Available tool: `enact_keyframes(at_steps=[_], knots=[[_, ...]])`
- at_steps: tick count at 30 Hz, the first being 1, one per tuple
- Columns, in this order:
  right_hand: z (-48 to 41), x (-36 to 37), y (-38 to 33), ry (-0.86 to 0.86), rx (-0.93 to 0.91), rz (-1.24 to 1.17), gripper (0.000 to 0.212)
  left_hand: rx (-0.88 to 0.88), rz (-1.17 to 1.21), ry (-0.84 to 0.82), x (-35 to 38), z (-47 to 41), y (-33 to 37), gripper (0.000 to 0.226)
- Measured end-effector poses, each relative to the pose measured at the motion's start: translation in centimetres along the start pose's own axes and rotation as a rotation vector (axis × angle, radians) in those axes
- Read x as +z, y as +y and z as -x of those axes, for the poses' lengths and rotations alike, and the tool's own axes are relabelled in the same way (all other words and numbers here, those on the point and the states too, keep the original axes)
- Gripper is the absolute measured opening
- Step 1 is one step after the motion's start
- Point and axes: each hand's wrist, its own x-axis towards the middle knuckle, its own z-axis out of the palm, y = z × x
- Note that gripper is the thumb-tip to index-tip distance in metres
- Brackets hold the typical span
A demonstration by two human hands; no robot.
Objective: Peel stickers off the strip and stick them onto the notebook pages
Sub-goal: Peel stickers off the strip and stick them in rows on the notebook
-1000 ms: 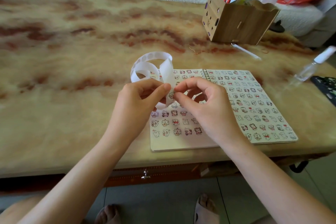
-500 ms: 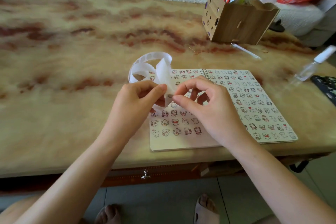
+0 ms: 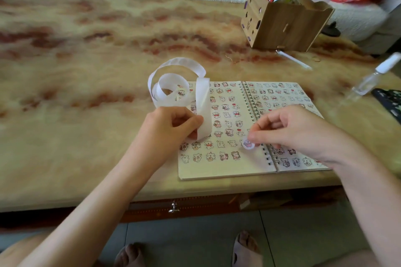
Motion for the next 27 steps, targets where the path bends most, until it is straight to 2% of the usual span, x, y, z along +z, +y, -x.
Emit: enact_keyframes(at_steps=[8,27], knots=[[0.24,0.15,0.71,-0.029,0.024,0.026,0.006,-0.005,-0.054,0.009,0.03,-0.10,-0.10,0.028],[0.13,1.07,0.74,0.033,0.038,0.092,0.006,0.010,-0.056,0.003,0.13,-0.20,-0.20,0.030]])
